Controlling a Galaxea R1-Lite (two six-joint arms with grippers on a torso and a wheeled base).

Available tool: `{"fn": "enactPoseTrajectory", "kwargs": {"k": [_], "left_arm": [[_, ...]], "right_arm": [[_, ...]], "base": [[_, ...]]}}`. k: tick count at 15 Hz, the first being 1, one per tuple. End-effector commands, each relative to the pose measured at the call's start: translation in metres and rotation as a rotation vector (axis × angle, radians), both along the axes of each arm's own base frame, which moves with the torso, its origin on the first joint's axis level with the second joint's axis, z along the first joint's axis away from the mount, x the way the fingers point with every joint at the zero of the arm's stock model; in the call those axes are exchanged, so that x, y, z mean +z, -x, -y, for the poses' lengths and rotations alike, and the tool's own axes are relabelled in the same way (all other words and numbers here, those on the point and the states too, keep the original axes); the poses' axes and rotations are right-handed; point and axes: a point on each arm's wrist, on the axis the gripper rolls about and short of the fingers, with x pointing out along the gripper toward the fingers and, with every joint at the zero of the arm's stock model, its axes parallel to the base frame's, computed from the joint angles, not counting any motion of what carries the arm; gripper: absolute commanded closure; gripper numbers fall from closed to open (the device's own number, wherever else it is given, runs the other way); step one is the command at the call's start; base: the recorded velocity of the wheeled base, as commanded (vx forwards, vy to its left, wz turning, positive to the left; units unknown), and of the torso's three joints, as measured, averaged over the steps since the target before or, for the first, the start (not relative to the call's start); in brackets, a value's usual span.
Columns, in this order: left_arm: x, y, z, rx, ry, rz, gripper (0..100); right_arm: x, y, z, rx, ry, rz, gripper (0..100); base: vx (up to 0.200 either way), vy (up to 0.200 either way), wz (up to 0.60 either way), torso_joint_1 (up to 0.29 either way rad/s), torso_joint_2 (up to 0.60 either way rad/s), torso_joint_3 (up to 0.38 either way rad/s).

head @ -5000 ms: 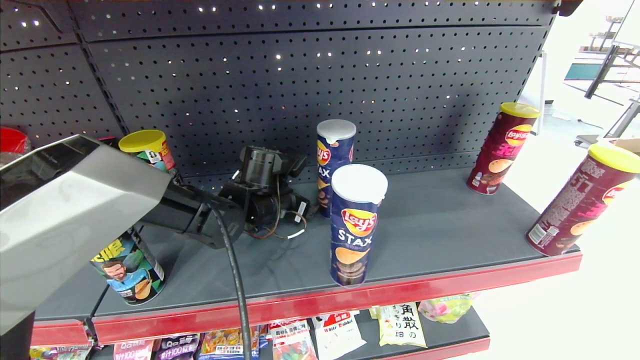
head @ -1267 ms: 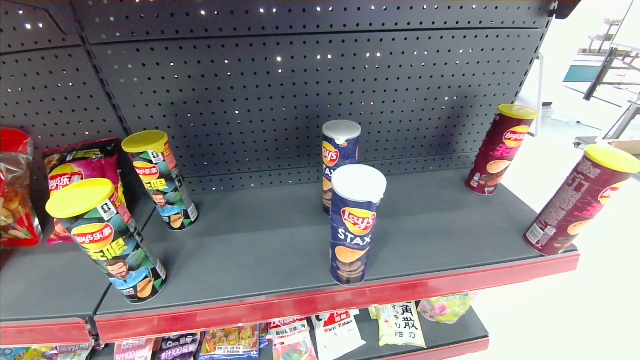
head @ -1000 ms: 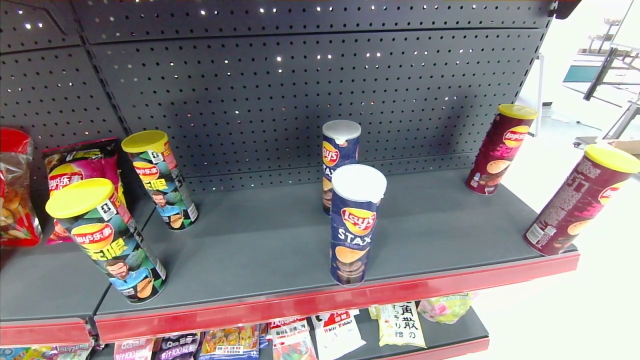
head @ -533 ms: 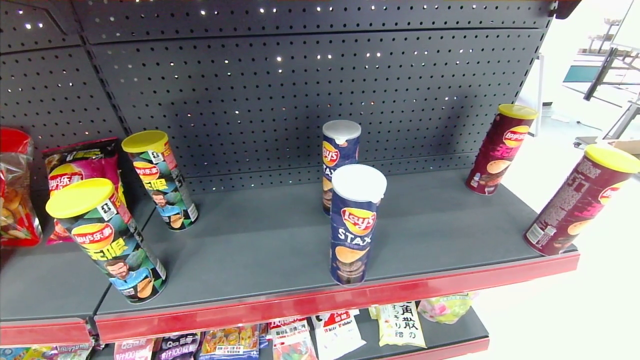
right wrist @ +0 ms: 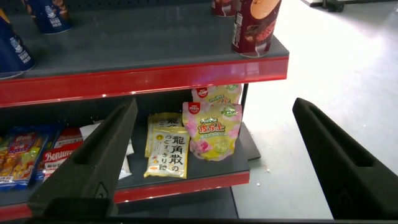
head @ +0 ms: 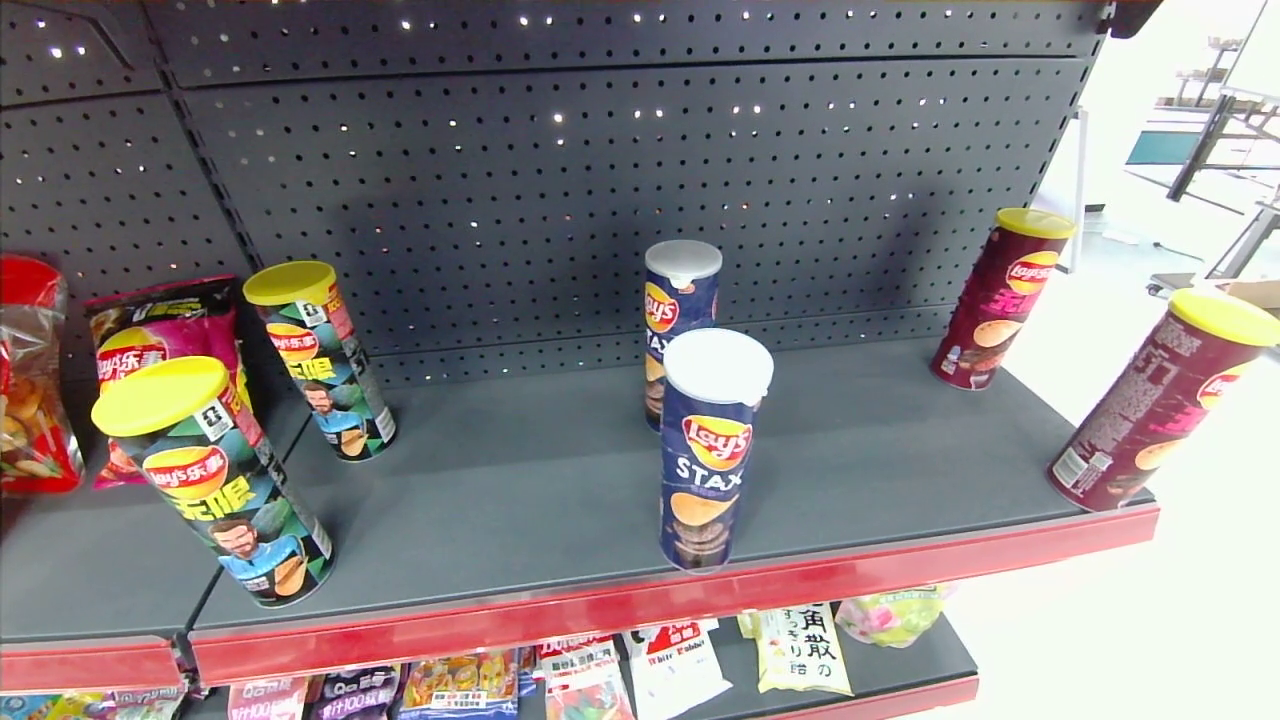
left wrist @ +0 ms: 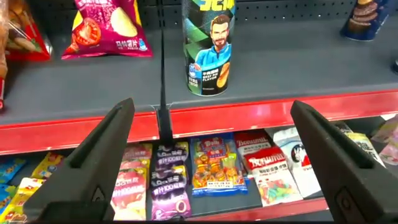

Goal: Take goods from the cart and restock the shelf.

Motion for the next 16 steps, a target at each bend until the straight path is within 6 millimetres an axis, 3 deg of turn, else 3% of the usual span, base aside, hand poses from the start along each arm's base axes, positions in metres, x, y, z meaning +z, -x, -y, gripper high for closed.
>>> {"fn": "enactPoseTrajectory", "kwargs": {"k": [1,5,16], "left_arm": [[0.0000,-0.0002,0.0000,0.000,0.000,-0.003,0],[0.0000,-0.0002,0.0000,0.000,0.002,-0.003,0],[0.0000,-0.0002,0.0000,0.000,0.002,-0.003,0]], "right_arm": [[-0.0002,-0.0001,0.0000,0.003,0.000,-0.003,0],[-0.0005,-0.0002,-0.0001,0.005,0.002,-0.003,0],[0.0000,-0.0001,-0.0001,0.005,0.000,-0.001,0]], "base": [[0.000,0.000,0.60,0.007,0.00,0.007],[0.000,0.000,0.60,0.005,0.00,0.002],[0.000,0.000,0.00,0.000,0.00,0.000]]}}
